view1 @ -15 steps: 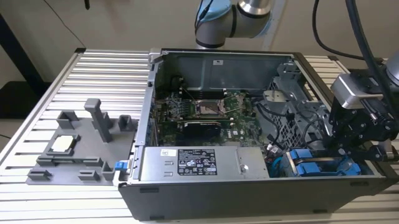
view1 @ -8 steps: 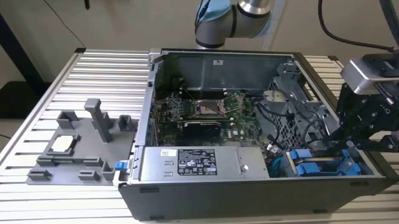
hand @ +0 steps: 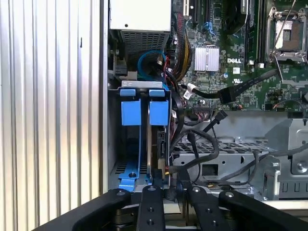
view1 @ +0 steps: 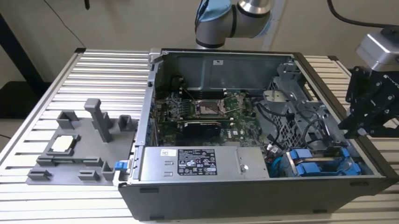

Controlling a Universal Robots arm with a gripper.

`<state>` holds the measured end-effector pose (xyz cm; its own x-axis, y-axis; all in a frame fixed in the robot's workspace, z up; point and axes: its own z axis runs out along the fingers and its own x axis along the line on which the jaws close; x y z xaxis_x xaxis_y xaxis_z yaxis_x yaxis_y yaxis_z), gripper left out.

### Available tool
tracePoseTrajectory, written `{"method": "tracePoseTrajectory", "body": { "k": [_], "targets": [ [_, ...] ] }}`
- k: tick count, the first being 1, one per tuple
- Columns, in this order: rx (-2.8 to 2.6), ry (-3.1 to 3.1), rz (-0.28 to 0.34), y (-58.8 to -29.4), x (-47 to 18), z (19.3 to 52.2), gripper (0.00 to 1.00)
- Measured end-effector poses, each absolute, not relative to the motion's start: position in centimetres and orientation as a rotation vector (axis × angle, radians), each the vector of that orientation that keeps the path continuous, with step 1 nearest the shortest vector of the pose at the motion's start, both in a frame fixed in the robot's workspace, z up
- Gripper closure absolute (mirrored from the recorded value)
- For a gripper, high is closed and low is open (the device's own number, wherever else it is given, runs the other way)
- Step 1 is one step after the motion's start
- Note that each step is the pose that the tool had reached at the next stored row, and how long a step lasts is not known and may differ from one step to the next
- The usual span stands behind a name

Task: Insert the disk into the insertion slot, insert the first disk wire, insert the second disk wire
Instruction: 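Insert the first disk wire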

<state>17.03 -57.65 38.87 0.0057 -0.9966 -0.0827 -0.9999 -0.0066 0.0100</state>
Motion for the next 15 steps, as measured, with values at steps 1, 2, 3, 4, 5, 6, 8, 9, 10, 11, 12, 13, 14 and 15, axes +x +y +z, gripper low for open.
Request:
{"method": "tracePoseTrajectory", "body": {
  "k": [1,2,3,4,5,6,8,9,10,11,12,13,14,15],
  "targets": [
    [-2.191,2.177,0.102,-57.7,17.0,39.3,0.73],
    [-2.191,2.177,0.102,-57.6,17.0,39.6,0.73],
    [-2.191,2.177,0.102,-57.6,17.0,39.6,0.73],
    [-2.191,2.177,0.102,-57.7,17.0,39.6,0.73],
    [-2.191,2.177,0.102,-57.7,17.0,39.6,0.73],
    [-2.191,2.177,0.102,-57.7,17.0,39.6,0.73],
    [-2.191,2.177,0.102,-57.7,17.0,39.6,0.73],
    [-2.191,2.177,0.102,-57.6,17.0,39.6,0.73],
    [-2.191,2.178,0.101,-57.6,16.9,39.6,0.73],
    [-2.191,2.178,0.101,-57.5,16.9,39.6,0.73],
    [-2.191,2.177,0.102,-57.3,16.8,39.6,0.73],
    [-2.191,2.178,0.101,-57.0,16.6,39.6,0.73],
    [-2.191,2.178,0.102,-56.8,16.5,39.6,0.73],
    [-2.191,2.177,0.102,-56.6,16.3,39.6,0.73]
  ]
}}
